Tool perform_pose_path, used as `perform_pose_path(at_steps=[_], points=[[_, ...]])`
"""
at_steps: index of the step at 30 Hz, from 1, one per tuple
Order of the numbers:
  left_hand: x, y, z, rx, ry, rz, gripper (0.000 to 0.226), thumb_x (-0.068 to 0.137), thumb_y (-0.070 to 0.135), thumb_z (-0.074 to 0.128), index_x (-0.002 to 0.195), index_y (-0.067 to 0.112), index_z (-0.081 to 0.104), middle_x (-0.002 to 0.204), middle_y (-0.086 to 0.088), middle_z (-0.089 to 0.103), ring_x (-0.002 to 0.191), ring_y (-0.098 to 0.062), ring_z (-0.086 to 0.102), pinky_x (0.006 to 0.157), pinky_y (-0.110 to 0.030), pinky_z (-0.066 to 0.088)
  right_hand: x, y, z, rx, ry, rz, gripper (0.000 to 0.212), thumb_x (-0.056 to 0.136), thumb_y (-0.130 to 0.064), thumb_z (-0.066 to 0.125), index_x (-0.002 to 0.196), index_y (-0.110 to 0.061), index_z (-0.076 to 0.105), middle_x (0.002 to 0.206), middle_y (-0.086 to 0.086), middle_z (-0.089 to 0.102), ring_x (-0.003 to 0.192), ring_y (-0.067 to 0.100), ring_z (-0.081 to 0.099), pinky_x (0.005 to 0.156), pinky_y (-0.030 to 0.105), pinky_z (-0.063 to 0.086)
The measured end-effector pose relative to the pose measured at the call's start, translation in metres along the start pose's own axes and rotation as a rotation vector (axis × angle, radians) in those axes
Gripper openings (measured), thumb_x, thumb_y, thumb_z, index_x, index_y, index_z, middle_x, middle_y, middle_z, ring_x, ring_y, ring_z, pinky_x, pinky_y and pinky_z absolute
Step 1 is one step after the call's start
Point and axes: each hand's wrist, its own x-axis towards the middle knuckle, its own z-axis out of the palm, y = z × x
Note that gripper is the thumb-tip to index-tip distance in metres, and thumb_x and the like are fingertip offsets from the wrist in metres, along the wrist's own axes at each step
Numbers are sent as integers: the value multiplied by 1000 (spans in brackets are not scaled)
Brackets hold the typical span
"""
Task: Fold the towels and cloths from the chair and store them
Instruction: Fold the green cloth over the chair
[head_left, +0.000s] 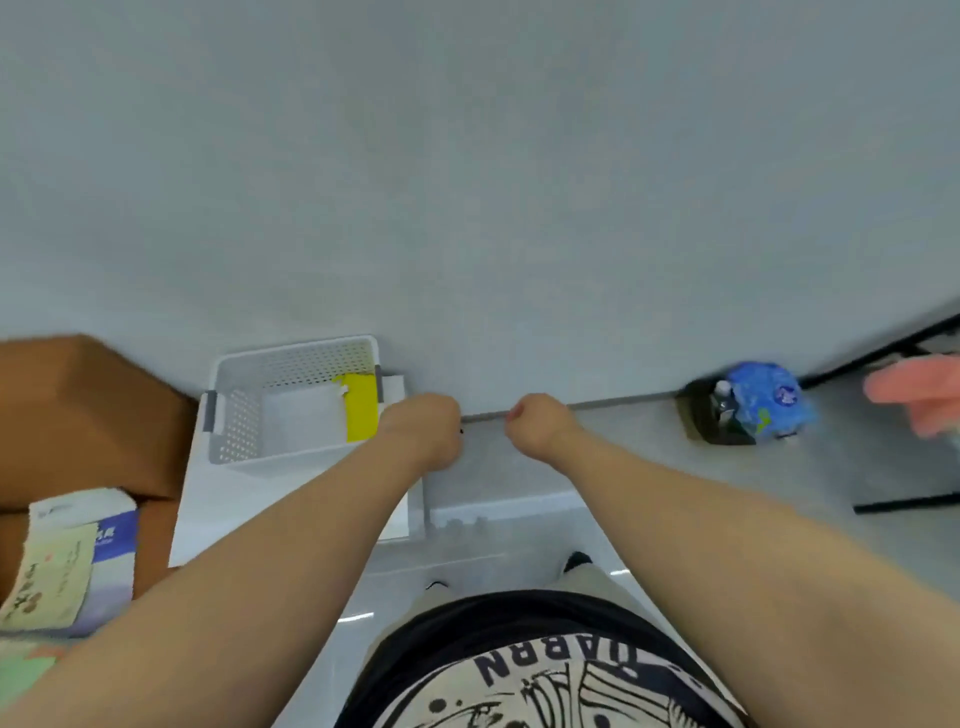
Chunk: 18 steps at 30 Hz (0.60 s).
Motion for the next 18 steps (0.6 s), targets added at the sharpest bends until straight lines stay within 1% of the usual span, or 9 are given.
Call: perform_pose_path(at_steps=[2,4,7,9,10,12,14,16,18], points=[[1,51,-3,-44,-48,92,23,94,31,52,98,14,67,109,-9,67,100,-29,62,79,-33,48,-16,54,-18,149,45,103,27,97,-12,50,115,-1,66,117,16,66,110,33,62,94,37,51],[-2,116,-2,-110,-116,190,27,95,32,54,86,10,67,94,-7,68,91,-26,61,77,-32,47,-38,121,-34,289,76,180,18,95,-11,51,106,-6,64,109,15,65,98,30,63,92,40,53],[-8,186,5,-199,-175,242,30,96,32,58,101,6,73,102,-7,71,97,-25,67,89,-35,51,-64,191,-48,481,101,285,23,95,-13,51,106,0,65,107,19,69,97,35,69,77,40,58],[-9,260,18,-243,-186,278,27,95,30,60,102,8,74,105,-5,73,95,-22,69,91,-36,53,-90,261,-70,578,116,310,24,94,-10,50,107,1,67,106,20,70,96,35,70,74,39,58],[-9,298,25,-264,-183,299,26,94,30,62,99,8,74,103,-4,74,92,-21,71,90,-37,54,-102,296,-83,611,135,314,21,93,-9,51,104,-1,67,102,19,69,91,34,70,73,39,57],[-10,372,40,-357,-173,312,24,92,28,63,97,7,74,98,-7,75,84,-18,72,85,-35,57,-127,367,-111,696,202,324,13,90,-9,53,93,-9,65,90,15,65,77,28,63,63,33,51],[-16,444,52,-485,-188,299,20,92,23,63,98,5,72,97,-11,75,74,-16,72,72,-28,55,-159,434,-142,754,268,346,11,88,-10,54,86,-13,63,83,12,61,72,25,58,58,29,45],[-24,510,61,-573,-228,273,17,93,18,62,100,4,69,96,-11,74,69,-15,69,63,-27,50,-190,496,-173,792,321,377,10,89,-10,54,86,-15,62,82,11,60,73,24,57,59,29,45],[-30,570,64,-594,-256,294,14,93,18,62,97,7,69,94,-8,74,67,-16,69,64,-29,49,-216,552,-203,825,365,418,10,89,-11,53,88,-15,63,86,10,62,74,23,59,62,29,47]])
